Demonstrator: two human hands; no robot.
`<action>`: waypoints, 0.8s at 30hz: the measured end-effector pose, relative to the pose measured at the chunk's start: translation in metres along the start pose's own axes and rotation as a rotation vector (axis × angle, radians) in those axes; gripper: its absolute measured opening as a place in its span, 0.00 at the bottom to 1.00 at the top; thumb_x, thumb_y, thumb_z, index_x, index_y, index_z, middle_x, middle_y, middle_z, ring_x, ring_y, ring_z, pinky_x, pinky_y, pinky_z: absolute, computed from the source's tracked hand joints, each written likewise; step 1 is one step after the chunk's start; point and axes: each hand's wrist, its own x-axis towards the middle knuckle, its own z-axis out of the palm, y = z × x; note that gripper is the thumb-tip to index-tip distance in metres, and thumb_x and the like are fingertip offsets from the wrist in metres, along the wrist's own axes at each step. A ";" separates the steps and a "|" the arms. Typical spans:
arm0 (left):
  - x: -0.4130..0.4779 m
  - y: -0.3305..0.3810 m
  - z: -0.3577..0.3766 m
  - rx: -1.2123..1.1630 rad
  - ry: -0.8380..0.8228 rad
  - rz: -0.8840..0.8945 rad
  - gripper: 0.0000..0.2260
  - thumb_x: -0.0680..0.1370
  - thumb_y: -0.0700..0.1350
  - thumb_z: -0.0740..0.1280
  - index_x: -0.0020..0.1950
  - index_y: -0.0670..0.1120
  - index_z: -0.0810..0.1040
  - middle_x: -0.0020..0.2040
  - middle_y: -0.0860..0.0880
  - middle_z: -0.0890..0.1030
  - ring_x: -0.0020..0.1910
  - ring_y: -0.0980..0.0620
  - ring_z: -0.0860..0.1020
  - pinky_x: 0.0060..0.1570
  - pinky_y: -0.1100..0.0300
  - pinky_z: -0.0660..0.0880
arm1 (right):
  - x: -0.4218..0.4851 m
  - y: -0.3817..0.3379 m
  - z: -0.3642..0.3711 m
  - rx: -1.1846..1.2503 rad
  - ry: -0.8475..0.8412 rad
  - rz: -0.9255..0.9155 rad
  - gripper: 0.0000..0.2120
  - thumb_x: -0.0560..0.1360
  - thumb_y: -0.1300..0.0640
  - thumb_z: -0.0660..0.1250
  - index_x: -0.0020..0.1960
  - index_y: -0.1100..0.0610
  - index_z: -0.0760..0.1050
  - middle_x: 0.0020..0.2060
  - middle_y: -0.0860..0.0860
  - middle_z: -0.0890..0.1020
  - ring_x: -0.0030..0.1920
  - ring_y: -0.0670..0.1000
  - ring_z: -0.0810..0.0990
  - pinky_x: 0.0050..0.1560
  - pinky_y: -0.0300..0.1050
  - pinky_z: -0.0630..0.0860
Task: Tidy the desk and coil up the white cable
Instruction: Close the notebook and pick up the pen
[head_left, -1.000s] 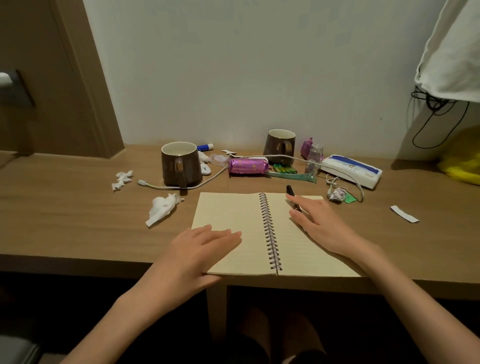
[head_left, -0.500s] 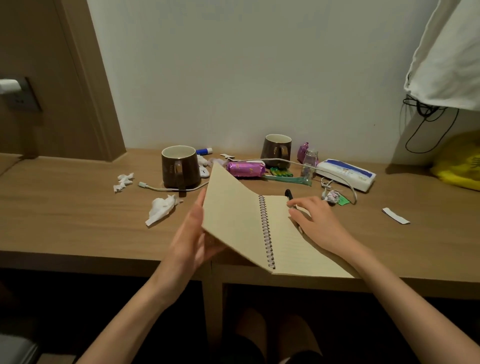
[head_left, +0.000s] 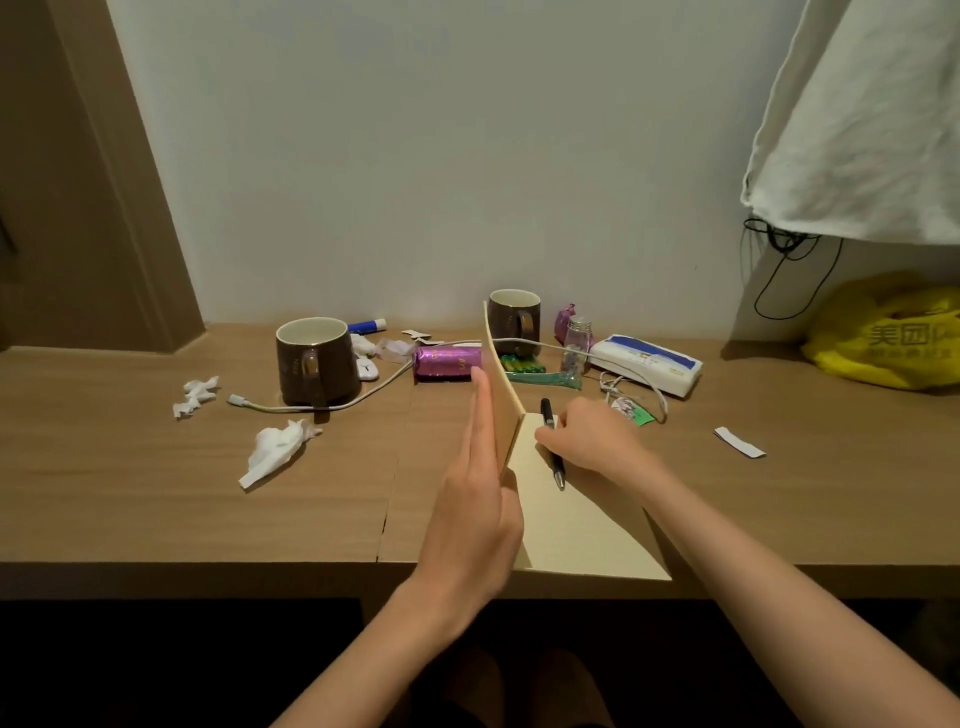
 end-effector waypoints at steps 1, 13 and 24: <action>0.001 0.002 0.002 0.026 0.028 0.026 0.39 0.77 0.32 0.57 0.74 0.58 0.35 0.78 0.53 0.51 0.70 0.52 0.66 0.64 0.71 0.66 | 0.000 0.001 0.001 -0.003 0.014 0.006 0.15 0.74 0.44 0.63 0.41 0.56 0.77 0.34 0.50 0.79 0.38 0.49 0.80 0.41 0.44 0.79; 0.008 0.004 0.029 0.155 -0.009 0.255 0.45 0.74 0.31 0.58 0.73 0.61 0.31 0.76 0.64 0.40 0.76 0.58 0.48 0.73 0.62 0.55 | -0.014 0.035 -0.014 0.110 0.042 0.011 0.19 0.78 0.44 0.59 0.43 0.57 0.78 0.35 0.54 0.80 0.35 0.48 0.77 0.38 0.41 0.75; 0.020 0.006 0.059 0.537 -0.542 0.194 0.31 0.79 0.55 0.54 0.76 0.57 0.39 0.78 0.57 0.41 0.77 0.53 0.41 0.74 0.49 0.40 | -0.058 0.083 -0.041 1.147 -0.080 0.238 0.18 0.83 0.48 0.52 0.63 0.58 0.72 0.52 0.55 0.81 0.46 0.50 0.83 0.34 0.37 0.78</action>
